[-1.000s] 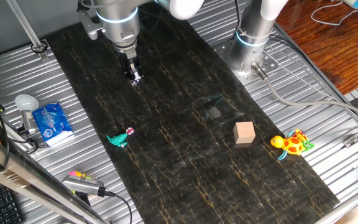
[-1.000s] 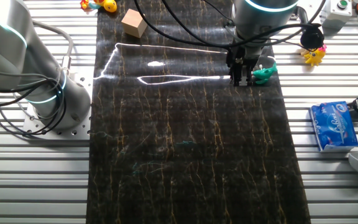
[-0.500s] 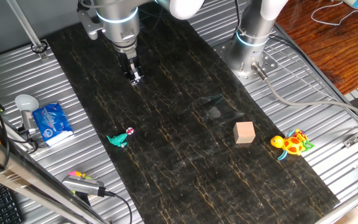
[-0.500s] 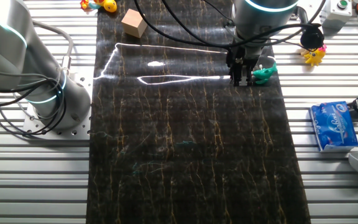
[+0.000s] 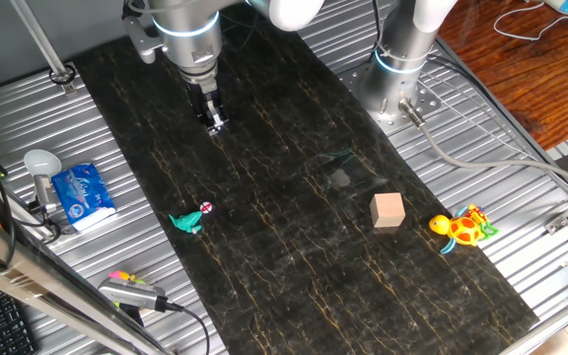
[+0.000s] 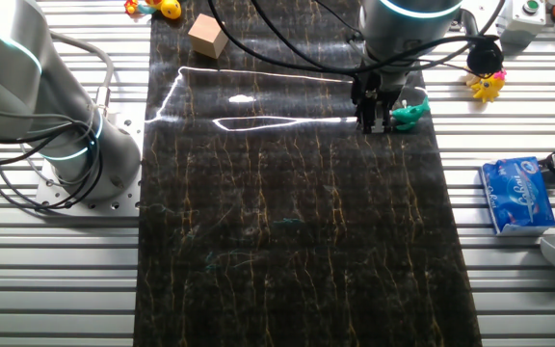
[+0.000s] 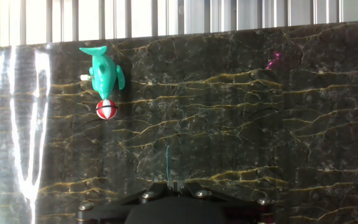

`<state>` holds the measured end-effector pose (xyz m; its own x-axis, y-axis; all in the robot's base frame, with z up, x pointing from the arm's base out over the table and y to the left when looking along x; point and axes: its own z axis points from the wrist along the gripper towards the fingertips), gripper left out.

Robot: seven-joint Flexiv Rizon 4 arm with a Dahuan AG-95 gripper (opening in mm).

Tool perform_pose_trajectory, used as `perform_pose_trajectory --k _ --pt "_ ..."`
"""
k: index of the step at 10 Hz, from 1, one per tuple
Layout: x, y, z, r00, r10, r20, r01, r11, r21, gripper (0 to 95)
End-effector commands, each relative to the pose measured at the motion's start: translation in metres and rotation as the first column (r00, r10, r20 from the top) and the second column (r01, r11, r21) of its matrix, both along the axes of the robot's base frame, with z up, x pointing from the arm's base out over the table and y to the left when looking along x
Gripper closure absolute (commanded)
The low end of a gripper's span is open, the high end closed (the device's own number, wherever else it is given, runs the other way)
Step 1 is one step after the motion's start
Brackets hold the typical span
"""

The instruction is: Grasp the moving object

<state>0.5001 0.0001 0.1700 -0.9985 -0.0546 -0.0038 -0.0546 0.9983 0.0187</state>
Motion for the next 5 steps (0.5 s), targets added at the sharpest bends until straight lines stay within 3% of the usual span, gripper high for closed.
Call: perform_pose_trajectory --k 1,3,5 --pt "-0.0002 -0.0001 0.0 1.0 -0.006 -0.001 0.006 1.0 -0.001 95.0" --pt "-0.0002 -0.0001 0.0 1.0 -0.003 -0.001 0.003 1.0 -0.001 95.0" --pt "-0.0002 -0.0001 0.0 0.998 0.058 0.004 -0.058 0.998 0.005 95.0"
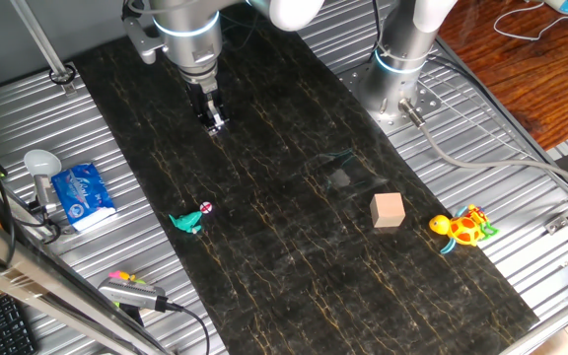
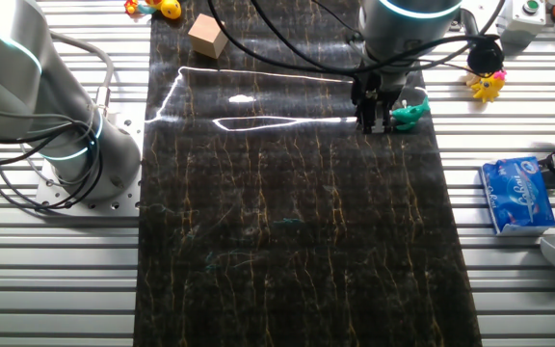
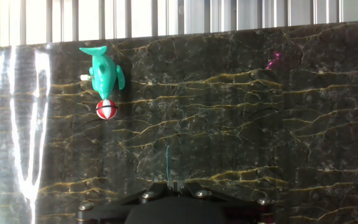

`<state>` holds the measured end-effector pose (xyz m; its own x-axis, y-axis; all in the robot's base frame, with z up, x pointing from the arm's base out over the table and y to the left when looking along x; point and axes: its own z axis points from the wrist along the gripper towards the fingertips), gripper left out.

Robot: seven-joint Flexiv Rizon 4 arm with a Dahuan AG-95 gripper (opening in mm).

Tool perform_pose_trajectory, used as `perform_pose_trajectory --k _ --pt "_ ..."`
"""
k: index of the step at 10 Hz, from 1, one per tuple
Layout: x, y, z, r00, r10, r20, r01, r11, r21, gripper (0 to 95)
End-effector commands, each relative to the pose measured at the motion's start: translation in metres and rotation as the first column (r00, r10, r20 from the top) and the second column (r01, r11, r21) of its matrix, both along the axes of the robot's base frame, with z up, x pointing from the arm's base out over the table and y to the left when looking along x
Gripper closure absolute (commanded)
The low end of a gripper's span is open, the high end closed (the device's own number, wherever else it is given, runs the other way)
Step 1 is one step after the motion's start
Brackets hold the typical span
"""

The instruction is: Grasp the moving object

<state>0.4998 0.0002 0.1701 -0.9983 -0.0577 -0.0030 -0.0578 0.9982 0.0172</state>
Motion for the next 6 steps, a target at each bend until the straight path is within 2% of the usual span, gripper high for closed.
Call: perform_pose_trajectory --k 1,2,3,6 --pt "0.0001 -0.0002 -0.0001 0.997 0.077 0.009 -0.077 0.997 0.002 95.0" --pt "0.0 -0.0002 -0.0001 0.998 0.062 0.01 -0.062 0.998 0.001 95.0" --pt "0.0 -0.0001 0.0002 0.995 0.103 0.009 -0.103 0.995 0.002 95.0" --pt "0.0 -0.0001 0.0002 0.995 0.102 0.008 -0.102 0.995 0.002 95.0"
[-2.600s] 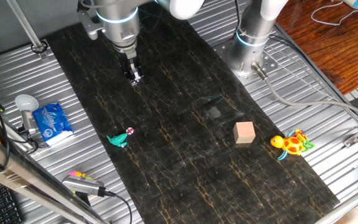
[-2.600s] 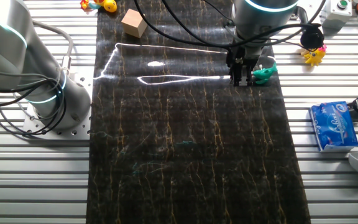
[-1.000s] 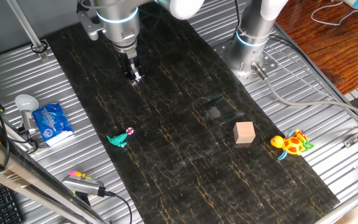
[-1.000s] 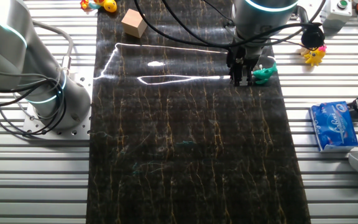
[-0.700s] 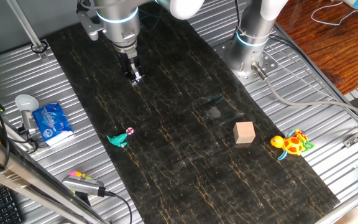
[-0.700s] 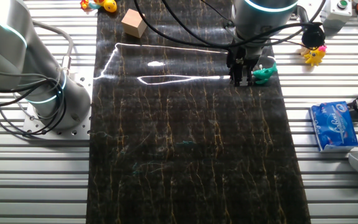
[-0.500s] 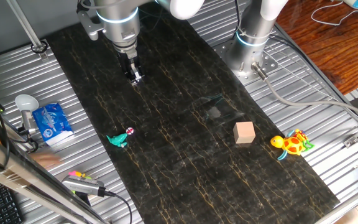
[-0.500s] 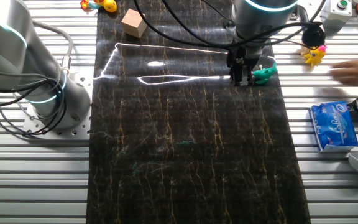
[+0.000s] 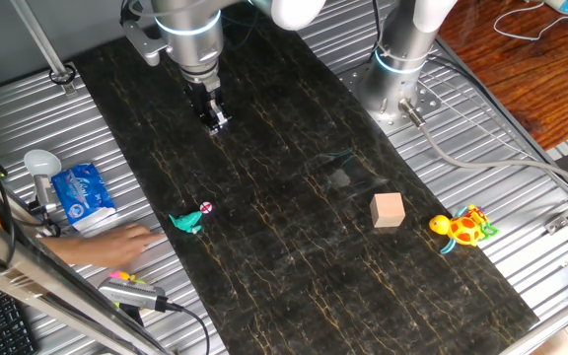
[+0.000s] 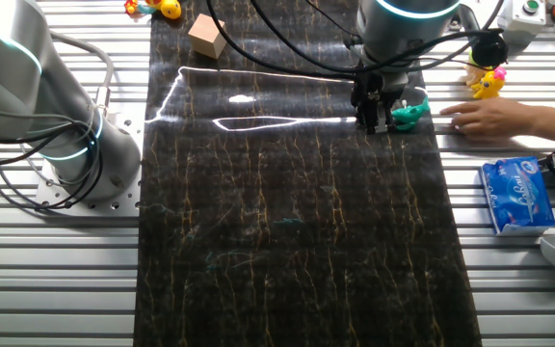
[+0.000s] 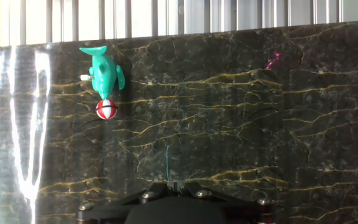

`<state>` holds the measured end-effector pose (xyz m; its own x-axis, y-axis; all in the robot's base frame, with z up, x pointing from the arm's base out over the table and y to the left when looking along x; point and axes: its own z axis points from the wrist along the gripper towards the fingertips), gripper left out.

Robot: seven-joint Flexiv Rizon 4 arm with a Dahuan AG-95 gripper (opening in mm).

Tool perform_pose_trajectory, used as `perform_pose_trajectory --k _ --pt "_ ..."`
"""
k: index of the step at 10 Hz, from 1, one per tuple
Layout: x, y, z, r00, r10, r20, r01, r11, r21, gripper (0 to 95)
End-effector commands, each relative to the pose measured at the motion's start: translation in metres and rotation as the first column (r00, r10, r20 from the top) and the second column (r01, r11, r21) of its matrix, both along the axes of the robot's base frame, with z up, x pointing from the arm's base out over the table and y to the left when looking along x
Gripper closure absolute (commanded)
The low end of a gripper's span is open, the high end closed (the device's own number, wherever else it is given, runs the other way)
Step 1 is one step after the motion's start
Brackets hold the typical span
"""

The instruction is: Grasp the moving object

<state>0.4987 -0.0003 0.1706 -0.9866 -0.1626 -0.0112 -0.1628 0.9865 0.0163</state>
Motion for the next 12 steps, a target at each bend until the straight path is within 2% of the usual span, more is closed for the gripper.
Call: perform_pose_trajectory --k 1,5,8,12 --pt "0.0011 0.0004 -0.0003 1.0 -0.005 0.0 0.005 1.0 0.002 95.0" --pt "0.0011 0.0004 -0.0003 1.0 -0.008 0.0 0.008 1.0 0.003 95.0" --pt "0.0011 0.0004 -0.0003 0.999 -0.05 -0.001 0.05 0.999 0.003 95.0" --pt "0.0011 0.0004 -0.0003 1.0 -0.026 0.002 0.026 1.0 0.003 95.0"
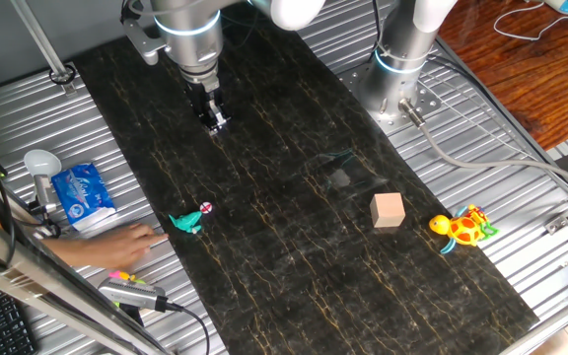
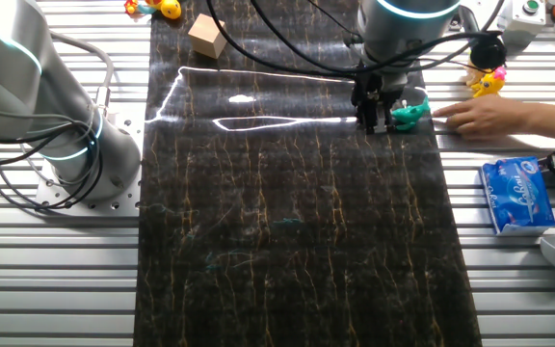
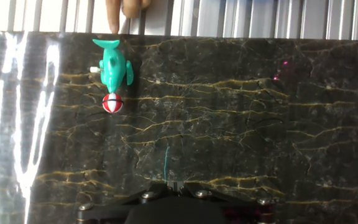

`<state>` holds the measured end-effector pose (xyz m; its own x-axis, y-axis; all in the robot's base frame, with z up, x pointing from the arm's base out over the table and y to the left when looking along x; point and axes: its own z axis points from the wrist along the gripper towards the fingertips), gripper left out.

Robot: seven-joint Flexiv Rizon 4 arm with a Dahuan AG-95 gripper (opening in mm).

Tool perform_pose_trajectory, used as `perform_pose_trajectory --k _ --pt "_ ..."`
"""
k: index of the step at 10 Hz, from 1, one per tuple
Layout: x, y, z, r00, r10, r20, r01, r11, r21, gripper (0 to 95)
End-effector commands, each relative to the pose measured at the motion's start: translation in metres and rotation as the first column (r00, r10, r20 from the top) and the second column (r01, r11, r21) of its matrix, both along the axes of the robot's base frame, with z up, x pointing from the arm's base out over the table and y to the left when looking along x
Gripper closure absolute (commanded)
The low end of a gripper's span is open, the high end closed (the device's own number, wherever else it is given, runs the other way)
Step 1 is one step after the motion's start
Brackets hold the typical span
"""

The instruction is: Grasp the moving object

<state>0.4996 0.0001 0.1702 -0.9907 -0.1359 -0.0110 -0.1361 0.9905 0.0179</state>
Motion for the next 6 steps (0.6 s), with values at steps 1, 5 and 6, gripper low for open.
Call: perform_pose_trajectory --k 1,5,6 --pt "0.0002 0.0 0.0001 1.0 0.0 0.003 0.0 1.0 0.003 95.0" --pt "0.0002 0.0 0.0001 1.0 -0.011 0.005 0.011 1.0 0.006 95.0" --pt "0.0002 0.0 0.0001 1.0 -0.011 0.005 0.011 1.0 0.006 95.0"
